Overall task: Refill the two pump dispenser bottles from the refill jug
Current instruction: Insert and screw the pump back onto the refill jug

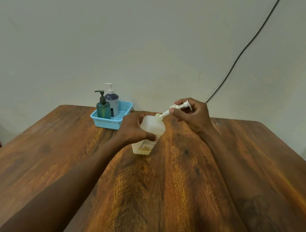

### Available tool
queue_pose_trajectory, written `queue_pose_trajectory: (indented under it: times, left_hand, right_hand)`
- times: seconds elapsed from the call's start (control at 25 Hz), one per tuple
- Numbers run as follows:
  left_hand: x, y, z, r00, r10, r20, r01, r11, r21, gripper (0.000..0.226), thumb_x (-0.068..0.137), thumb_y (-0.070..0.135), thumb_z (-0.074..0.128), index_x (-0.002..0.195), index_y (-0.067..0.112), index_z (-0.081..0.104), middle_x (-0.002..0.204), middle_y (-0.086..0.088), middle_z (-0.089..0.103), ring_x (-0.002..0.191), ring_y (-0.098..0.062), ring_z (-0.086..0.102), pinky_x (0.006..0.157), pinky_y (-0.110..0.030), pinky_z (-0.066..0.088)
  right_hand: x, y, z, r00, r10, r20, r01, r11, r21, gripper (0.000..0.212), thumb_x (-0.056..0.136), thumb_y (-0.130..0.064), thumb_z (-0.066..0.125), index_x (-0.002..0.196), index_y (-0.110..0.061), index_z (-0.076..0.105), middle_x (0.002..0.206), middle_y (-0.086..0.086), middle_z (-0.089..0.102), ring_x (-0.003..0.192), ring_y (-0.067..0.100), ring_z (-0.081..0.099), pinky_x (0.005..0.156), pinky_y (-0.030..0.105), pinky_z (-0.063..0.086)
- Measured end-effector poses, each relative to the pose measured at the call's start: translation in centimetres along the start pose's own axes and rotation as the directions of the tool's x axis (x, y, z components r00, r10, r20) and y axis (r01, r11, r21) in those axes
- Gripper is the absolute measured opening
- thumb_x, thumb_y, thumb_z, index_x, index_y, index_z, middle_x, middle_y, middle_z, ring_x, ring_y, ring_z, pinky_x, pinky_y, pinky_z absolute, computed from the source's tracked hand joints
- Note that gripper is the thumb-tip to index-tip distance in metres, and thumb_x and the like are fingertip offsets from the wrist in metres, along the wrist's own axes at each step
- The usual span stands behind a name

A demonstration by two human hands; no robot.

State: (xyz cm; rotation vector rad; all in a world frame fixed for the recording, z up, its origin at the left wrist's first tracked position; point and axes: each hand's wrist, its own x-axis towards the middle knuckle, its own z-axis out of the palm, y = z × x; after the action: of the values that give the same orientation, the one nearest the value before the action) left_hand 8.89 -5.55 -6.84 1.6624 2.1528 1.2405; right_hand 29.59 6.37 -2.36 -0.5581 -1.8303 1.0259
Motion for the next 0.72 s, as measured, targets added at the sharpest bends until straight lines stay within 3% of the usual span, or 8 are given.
queue_pose_trajectory:
  times: [0.08, 0.16, 0.28, 0.4, 0.48, 0.6, 0.72]
  left_hand:
    - [-0.1, 0.8, 0.1, 0.999, 0.038, 0.019, -0.038, 0.999, -0.027, 0.084, 0.059, 0.04, 0.096, 0.136, 0.03, 0.063, 0.124, 0.01, 0.067, 0.109, -0.012, 0.062, 0.077, -0.02, 0.051]
    - [-0.1, 1.4, 0.2, 0.999, 0.045, 0.019, -0.044, 0.997, -0.066, 0.086, 0.059, 0.049, 0.093, 0.136, 0.03, 0.062, 0.124, 0.01, 0.068, 0.109, -0.012, 0.065, 0.082, -0.028, 0.059]
    - [-0.1, 1.9, 0.2, 1.0, 0.017, 0.01, -0.016, 0.991, -0.131, 0.089, 0.059, 0.057, 0.09, 0.138, 0.029, 0.062, 0.125, 0.007, 0.071, 0.107, -0.013, 0.069, 0.086, -0.036, 0.062]
    - [-0.2, 2.1, 0.3, 1.0, -0.007, 0.015, 0.01, 0.983, -0.183, 0.079, 0.065, 0.049, 0.092, 0.135, 0.029, 0.064, 0.123, 0.006, 0.072, 0.105, -0.013, 0.07, 0.085, -0.033, 0.062]
    - [-0.4, 2.5, 0.5, 1.0, -0.006, -0.02, 0.002, 0.985, -0.172, 0.074, 0.067, 0.05, 0.092, 0.133, 0.03, 0.065, 0.119, 0.009, 0.072, 0.101, -0.011, 0.07, 0.08, -0.027, 0.061]
    - [-0.7, 3.1, 1.2, 0.994, 0.04, -0.105, -0.049, 0.995, -0.092, 0.07, 0.067, 0.054, 0.09, 0.128, 0.029, 0.068, 0.107, 0.014, 0.069, 0.092, -0.008, 0.068, 0.073, -0.02, 0.057]
    - [-0.7, 3.4, 1.4, 0.987, 0.078, -0.142, -0.088, 0.994, -0.064, 0.074, 0.064, 0.057, 0.089, 0.129, 0.03, 0.068, 0.114, 0.01, 0.073, 0.094, -0.008, 0.068, 0.075, -0.022, 0.058]
  right_hand:
    - [0.2, 0.0, 0.7, 0.999, -0.008, 0.037, 0.008, 1.0, -0.012, 0.044, 0.078, -0.023, 0.09, 0.118, -0.017, 0.071, 0.098, 0.006, 0.075, 0.089, 0.026, 0.074, 0.076, 0.04, 0.065]
    - [0.5, 0.0, 1.3, 0.997, -0.002, 0.076, 0.006, 0.999, -0.05, 0.058, 0.077, -0.026, 0.091, 0.129, -0.026, 0.065, 0.099, 0.002, 0.077, 0.093, 0.02, 0.075, 0.083, 0.037, 0.064]
    - [1.0, 0.0, 1.8, 0.988, 0.019, 0.156, -0.011, 0.998, -0.054, 0.056, 0.084, -0.016, 0.085, 0.135, -0.02, 0.062, 0.111, 0.002, 0.076, 0.102, 0.013, 0.074, 0.089, 0.036, 0.062]
    - [1.1, -0.7, 1.6, 0.958, 0.097, 0.269, -0.09, 0.995, -0.04, 0.058, 0.09, -0.013, 0.078, 0.142, -0.02, 0.054, 0.112, 0.002, 0.074, 0.105, 0.008, 0.071, 0.08, 0.023, 0.061]
    - [1.2, -1.0, 1.9, 0.967, 0.12, 0.224, -0.103, 0.991, -0.087, 0.062, 0.085, -0.018, 0.084, 0.14, -0.023, 0.054, 0.103, -0.001, 0.075, 0.098, 0.007, 0.072, 0.075, 0.022, 0.061]
    - [1.4, -1.4, 2.5, 0.992, 0.118, 0.043, -0.106, 0.97, -0.217, 0.065, 0.068, -0.035, 0.095, 0.124, -0.025, 0.062, 0.086, -0.002, 0.075, 0.085, 0.011, 0.074, 0.074, 0.029, 0.062]
    - [1.2, -1.3, 3.0, 0.993, 0.116, -0.032, -0.121, 0.953, -0.278, 0.058, 0.064, -0.048, 0.095, 0.108, -0.019, 0.072, 0.079, -0.008, 0.071, 0.077, 0.01, 0.071, 0.071, 0.029, 0.06]
